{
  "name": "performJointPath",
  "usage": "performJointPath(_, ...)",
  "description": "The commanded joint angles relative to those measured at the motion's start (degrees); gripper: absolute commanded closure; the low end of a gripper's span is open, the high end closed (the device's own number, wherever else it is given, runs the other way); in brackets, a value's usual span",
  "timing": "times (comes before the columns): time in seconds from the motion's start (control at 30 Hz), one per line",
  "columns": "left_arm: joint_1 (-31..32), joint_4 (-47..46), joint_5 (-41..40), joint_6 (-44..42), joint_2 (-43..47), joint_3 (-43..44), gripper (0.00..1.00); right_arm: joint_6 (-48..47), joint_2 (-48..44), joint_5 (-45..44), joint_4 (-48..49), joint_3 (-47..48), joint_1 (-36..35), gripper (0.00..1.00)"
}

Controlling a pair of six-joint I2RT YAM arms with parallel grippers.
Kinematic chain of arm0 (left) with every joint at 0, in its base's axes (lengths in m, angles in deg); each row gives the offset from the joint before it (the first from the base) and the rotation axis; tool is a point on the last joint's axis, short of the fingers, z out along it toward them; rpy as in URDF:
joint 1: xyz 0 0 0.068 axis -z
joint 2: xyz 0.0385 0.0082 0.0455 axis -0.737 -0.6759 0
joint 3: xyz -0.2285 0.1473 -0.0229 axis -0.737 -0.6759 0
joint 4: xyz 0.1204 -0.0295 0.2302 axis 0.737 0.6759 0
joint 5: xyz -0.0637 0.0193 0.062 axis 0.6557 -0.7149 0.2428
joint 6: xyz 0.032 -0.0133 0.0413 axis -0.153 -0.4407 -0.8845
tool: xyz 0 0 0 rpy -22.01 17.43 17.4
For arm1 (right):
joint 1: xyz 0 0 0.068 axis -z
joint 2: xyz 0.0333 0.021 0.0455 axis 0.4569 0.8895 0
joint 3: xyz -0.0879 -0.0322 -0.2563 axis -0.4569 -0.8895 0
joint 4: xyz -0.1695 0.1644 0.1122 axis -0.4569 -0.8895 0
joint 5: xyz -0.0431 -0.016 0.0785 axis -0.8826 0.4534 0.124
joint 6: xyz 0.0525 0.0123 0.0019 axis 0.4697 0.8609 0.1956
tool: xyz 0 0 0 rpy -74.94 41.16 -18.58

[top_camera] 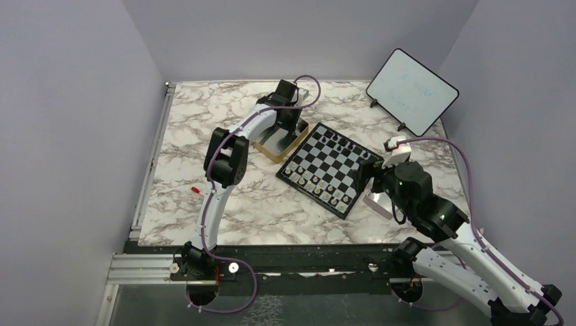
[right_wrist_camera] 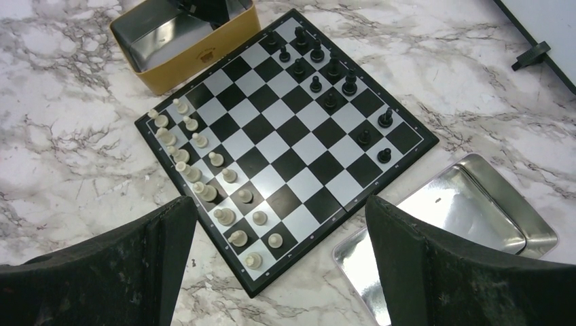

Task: Set up the chess pieces on the board
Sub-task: Pick up the chess piece from the storage box, then place the chess piece on the chessboard.

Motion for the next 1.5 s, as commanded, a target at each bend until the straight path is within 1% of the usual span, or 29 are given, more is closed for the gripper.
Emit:
performJointPath(0.0,-0.1,-0.3,-5.5,-1.9,-1.1,-0.2,0.85,-1.1,-0.1,1.0,2.2,-0.9,-0.3,0.00)
performJointPath(0.1,-0.1,-0.3,-7.8,-1.7,-0.1,-0.1,0.98,-0.8,-0.8,1.0,2.0,-1.2,-0.3,0.00)
performJointPath(0.13,-0.1,-0.3,-7.9,-1.4,0.3,0.0,1.00,-0.6,-1.1,1.0,2.1,-1.4,-0.3,0.00)
performJointPath(0.43,-0.1,-0.7,-7.4,-0.6,4.8,0.2,1.00,0.2,-1.7,1.0,1.5,-1.2,-0.3,0.00)
performJointPath(0.53,-0.1,-0.7,-6.5,1.9,6.6,-1.0,1.00,0.7,-1.9,1.1,1.9,-1.8,-0.3,0.00)
performJointPath(0.67,-0.1,-0.8,-5.7,2.8,9.1,-1.9,1.00,3.2,-1.1,1.5,4.6,-2.6,-0.3,0.00)
performJointPath(0.7,-0.1,-0.8,-5.4,3.2,9.8,-2.1,1.00,5.3,-0.8,1.3,5.2,-2.9,-0.3,0.00)
performJointPath(0.87,-0.3,-2.3,1.0,5.6,13.7,-4.0,1.00,6.8,-0.1,2.4,8.7,-5.1,-0.3,0.00)
performJointPath(1.0,-0.3,-7.1,9.8,6.7,19.0,-9.8,1.00,11.4,-0.1,1.6,10.2,-5.7,-0.3,0.00)
performJointPath(1.13,-0.4,-14.2,18.2,8.9,24.8,-16.9,1.00,10.5,0.4,5.2,12.9,-6.3,-0.3,0.00)
performJointPath(1.2,-0.3,-21.1,22.1,10.3,28.3,-22.6,1.00,10.7,0.7,5.6,13.5,-6.8,-0.3,0.00)
performJointPath(1.27,-0.2,-27.4,23.1,12.1,31.3,-29.1,1.00,11.1,0.9,5.8,13.8,-7.5,-0.3,0.01)
performJointPath(1.33,-0.2,-32.2,24.6,13.9,33.5,-33.1,1.00,12.1,1.0,5.7,14.0,-8.2,-0.3,0.02)
performJointPath(1.4,-0.1,-40.4,27.3,17.2,35.6,-37.6,1.00,14.1,0.7,6.5,14.2,-8.6,-0.3,0.04)
performJointPath(1.47,0.0,-48.3,30.4,21.6,37.6,-42.3,1.00,15.1,0.5,9.4,16.1,-9.1,-0.3,0.09)
